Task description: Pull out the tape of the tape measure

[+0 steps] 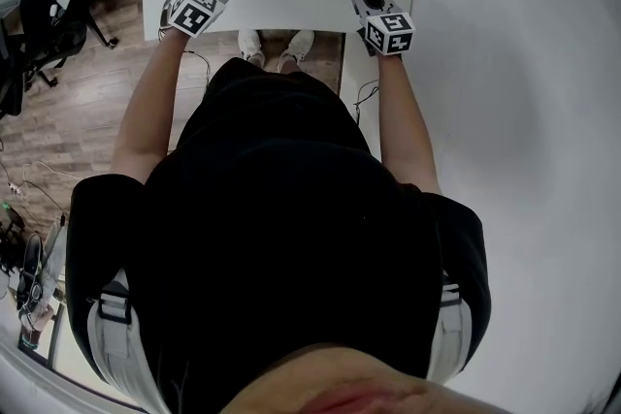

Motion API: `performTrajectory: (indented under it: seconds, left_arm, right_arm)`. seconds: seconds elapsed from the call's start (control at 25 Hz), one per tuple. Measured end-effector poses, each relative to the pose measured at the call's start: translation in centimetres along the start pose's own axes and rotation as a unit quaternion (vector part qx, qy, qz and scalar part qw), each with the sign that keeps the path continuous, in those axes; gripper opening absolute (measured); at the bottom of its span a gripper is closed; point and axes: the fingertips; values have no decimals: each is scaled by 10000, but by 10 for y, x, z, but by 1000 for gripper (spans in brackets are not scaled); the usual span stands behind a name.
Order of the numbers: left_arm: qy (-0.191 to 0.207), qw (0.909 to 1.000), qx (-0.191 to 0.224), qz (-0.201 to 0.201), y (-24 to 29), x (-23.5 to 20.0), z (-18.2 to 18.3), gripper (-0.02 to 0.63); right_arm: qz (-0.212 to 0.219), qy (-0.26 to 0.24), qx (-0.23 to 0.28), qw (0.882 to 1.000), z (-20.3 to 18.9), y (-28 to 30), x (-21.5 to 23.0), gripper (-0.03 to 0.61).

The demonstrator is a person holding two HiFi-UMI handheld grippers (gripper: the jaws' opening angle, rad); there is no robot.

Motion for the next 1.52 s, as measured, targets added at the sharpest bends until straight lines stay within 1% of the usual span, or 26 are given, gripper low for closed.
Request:
performTrajectory:
  seconds: [0.16, 0.32, 0.52, 0.68, 1.08, 1.28, 1.52]
  left_arm:
    - [1, 10000, -76, -24, 11, 3, -8, 225]
    - [-137, 9998, -159, -72, 25, 1, -24, 226]
    - [6, 9998, -185, -33, 29, 5, -31, 225]
    - [23, 9997, -252, 6, 37, 5, -39, 226]
    - [-9, 9994, -338, -64, 52, 7, -57, 227]
    - [99, 9992, -365, -133, 58, 10, -60, 225]
    - [83, 9984, -523, -198, 67, 9, -67, 227]
  right_arm:
    - [-10, 76, -203, 9998, -17, 9, 9, 11]
    - [-9, 145, -326, 9994, -27, 22, 12, 11]
    - [-10, 194, -504, 9985, -37, 20, 9, 11]
    - [-1, 282, -614, 9977, -47, 27, 11, 11]
    - [5, 336, -980, 9946, -75, 37, 11, 11]
    - [29, 319, -1128, 9931, -83, 39, 13, 11]
    - [71, 239, -1354, 9905, -95, 46, 16, 11]
Point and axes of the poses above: the fingertips, and each gripper's own axes: y forward along the fingers, x to its right, z out of its top, and after that the axes turned 7 degrees about x, right-handed
